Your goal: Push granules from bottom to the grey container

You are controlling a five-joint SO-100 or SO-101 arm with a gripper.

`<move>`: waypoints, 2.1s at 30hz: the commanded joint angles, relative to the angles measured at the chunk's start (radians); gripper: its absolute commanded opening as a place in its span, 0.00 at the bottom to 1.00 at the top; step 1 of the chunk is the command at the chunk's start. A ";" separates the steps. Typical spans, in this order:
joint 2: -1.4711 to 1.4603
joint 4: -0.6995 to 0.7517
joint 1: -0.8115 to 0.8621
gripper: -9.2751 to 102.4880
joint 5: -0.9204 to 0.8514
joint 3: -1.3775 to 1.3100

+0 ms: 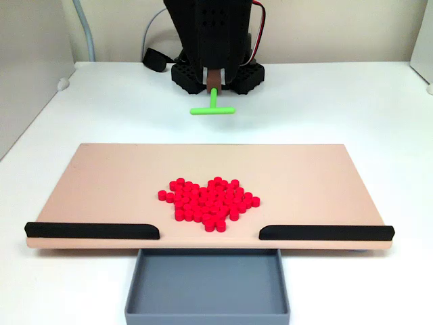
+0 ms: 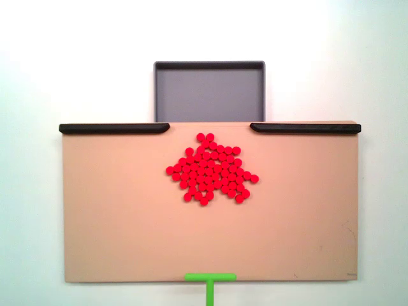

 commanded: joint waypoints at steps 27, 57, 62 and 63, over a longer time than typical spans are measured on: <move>-0.250 -0.342 -0.018 0.08 0.035 0.040; -0.459 -0.387 -0.011 0.08 0.021 -0.143; -0.472 -0.387 -0.012 0.08 0.023 -0.163; -0.474 -0.383 -0.012 0.08 0.025 -0.169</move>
